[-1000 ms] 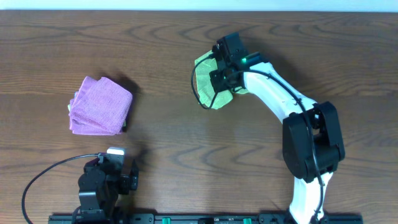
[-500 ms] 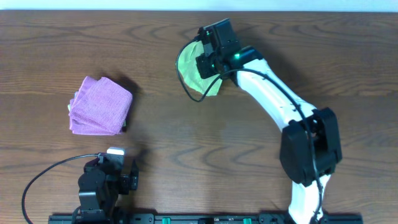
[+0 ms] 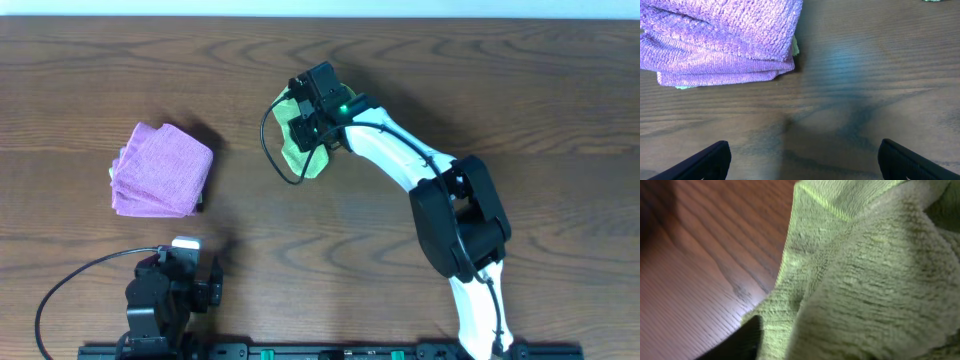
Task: Fold the cloth
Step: 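Drag the green cloth with the right gripper toward table center, release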
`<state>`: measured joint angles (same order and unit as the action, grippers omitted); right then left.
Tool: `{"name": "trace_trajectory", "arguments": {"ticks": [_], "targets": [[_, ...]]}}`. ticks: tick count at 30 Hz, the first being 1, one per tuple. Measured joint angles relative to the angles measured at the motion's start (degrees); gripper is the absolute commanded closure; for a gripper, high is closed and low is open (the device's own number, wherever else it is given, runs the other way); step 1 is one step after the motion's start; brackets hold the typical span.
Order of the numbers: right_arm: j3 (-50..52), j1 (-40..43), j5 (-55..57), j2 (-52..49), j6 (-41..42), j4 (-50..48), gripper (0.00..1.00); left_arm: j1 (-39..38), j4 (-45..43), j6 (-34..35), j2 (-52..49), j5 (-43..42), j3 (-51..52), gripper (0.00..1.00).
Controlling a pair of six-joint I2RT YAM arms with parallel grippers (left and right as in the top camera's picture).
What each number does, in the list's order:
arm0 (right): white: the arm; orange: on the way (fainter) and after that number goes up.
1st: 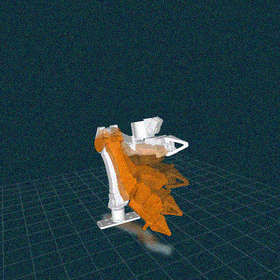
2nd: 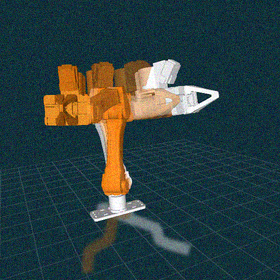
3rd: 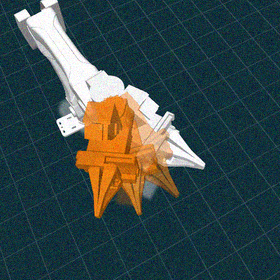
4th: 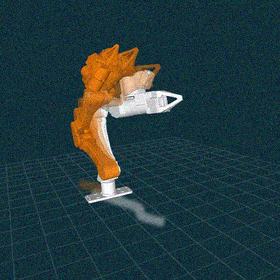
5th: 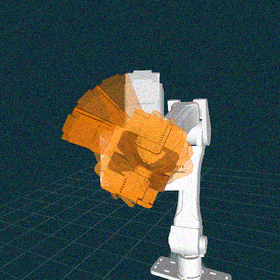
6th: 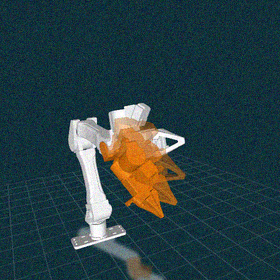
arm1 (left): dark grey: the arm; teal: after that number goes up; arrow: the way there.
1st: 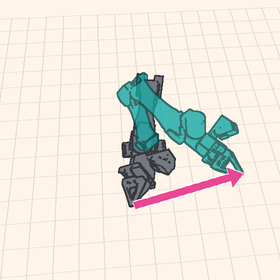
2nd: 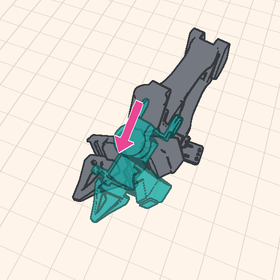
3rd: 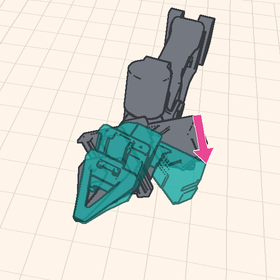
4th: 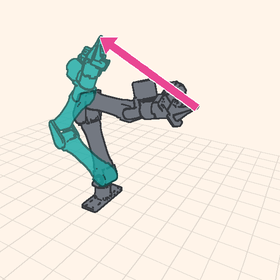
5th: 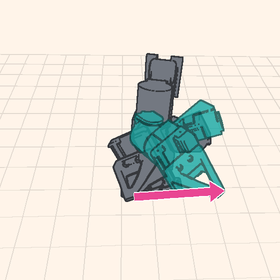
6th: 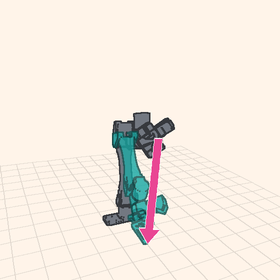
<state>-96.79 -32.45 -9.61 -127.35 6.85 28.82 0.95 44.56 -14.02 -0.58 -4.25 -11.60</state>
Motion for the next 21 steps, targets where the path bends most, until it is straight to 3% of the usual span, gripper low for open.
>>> {"name": "trace_trajectory", "arguments": {"ticks": [2,4,12,21], "targets": [[0.0,0.0,-0.1,0.0,-0.3,0.1,0.09,0.0,0.0,0.0,0.0,0.0,0.0,0.05],[-0.4,0.0,-0.3,0.0,-0.4,1.9,0.01,0.0,0.0,0.0,0.0,0.0,0.0,0.05],[-6.5,0.3,-0.3,2.1,-0.1,9.8,0.01,0.0,0.0,0.0,0.0,0.0,0.0,0.05],[-8.9,3.2,1.2,13.2,-0.1,22.4,0.01,0.0,0.0,0.0,0.0,0.0,0.0,0.05]]}}
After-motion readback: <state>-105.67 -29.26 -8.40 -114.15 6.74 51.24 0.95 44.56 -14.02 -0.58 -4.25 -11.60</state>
